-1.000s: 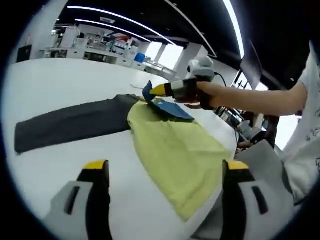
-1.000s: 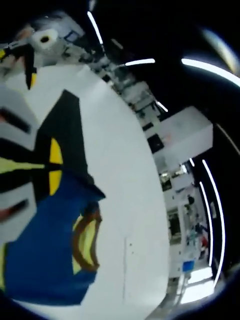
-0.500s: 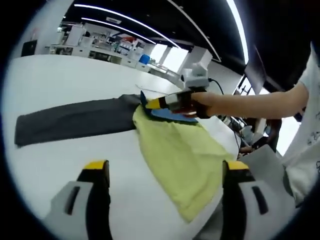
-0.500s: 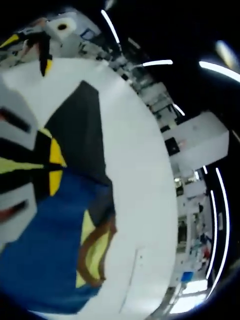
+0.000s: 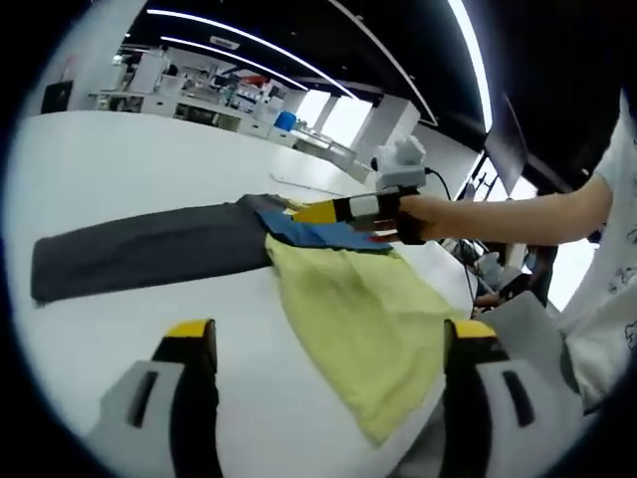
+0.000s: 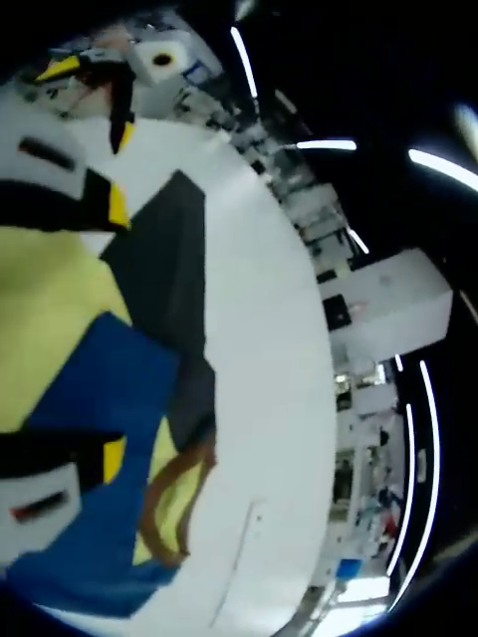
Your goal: Fold the garment on the visible template until the final outline fits inside the template.
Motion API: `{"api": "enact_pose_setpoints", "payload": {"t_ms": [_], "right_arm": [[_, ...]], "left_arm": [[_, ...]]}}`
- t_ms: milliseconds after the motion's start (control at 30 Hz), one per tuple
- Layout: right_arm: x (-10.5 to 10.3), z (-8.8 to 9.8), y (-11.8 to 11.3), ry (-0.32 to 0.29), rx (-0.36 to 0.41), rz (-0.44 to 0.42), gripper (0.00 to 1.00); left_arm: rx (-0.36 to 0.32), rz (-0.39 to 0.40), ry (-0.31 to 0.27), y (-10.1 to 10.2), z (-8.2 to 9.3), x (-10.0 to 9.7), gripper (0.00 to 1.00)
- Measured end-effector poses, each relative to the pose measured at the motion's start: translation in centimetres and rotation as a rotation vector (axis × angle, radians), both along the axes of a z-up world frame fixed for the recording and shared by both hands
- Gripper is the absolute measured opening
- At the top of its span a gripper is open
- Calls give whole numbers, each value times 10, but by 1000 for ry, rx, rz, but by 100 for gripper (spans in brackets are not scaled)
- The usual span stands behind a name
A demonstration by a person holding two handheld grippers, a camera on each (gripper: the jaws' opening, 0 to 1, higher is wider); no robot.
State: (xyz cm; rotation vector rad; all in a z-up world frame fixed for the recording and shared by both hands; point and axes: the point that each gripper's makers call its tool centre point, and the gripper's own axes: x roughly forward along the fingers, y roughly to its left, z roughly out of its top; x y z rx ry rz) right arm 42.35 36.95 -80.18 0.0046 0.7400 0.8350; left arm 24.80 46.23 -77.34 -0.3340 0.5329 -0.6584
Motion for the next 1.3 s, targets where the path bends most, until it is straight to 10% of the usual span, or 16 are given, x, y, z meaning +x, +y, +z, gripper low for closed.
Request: {"api": "enact_pose_setpoints", "payload": {"t_ms": [167, 1100, 1300], "right_arm": [[-3, 4, -16, -18, 8, -15, 99], [-49, 26, -163, -85, -5, -201, 99], [-71, 34, -184, -91, 10, -262, 99]], "left_arm": [[14, -8, -4, 4, 1, 3, 91], [96, 55, 9, 57, -9, 33, 87], [72, 319, 3, 123, -11, 56, 83]]}}
